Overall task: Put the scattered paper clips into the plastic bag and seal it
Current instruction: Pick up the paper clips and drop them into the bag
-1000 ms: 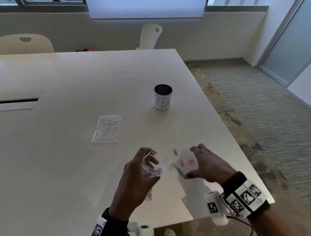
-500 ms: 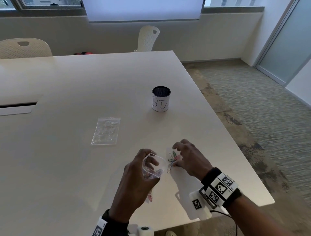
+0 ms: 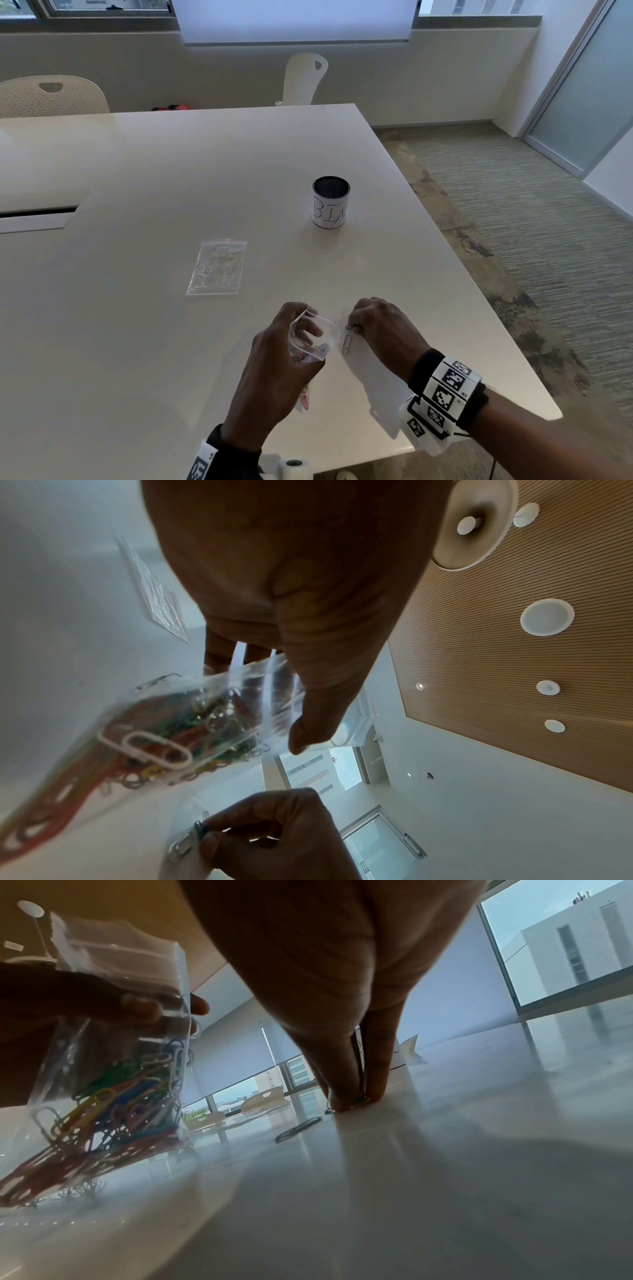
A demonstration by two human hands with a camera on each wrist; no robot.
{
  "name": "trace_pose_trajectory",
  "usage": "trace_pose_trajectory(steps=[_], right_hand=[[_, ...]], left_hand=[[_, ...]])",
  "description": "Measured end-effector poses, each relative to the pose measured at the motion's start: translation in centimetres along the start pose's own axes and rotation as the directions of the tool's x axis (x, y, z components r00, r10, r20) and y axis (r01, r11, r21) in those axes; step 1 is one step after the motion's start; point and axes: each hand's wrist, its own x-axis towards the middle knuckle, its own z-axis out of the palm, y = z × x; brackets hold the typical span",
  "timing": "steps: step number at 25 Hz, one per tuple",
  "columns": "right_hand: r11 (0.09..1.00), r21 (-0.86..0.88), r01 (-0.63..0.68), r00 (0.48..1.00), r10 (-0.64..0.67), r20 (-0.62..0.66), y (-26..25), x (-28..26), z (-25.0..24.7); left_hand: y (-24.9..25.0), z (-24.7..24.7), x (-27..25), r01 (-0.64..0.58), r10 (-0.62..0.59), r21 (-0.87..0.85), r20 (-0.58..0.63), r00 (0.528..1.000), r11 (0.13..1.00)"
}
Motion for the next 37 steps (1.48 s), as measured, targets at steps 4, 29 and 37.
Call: trace_pose_trajectory(steps=[4,29,37], right_hand=[[0.993,-0.116,0.028,0.999,-0.025,0.025,-1.3,0.4,-0.7],[0.637,0.763,0.108,0.991,-0.004,-0.137,-6.3,0.9,-9.6],[0.811,0.562,0.161,0.970,-0.026,-0.240,-3.8,2.8,-10.5]], left_hand=[[-0.1,0.0,0.2,-0.003,0.003,0.000,-0.007,1.000,1.000],[-0.1,0.1,3.6,-0.021,0.022,0.030,-0.030,0.999,0.999],[-0.7,-0.3,5.0,-0.019,0.017,-0.029,-0.046,0.999,0.999]])
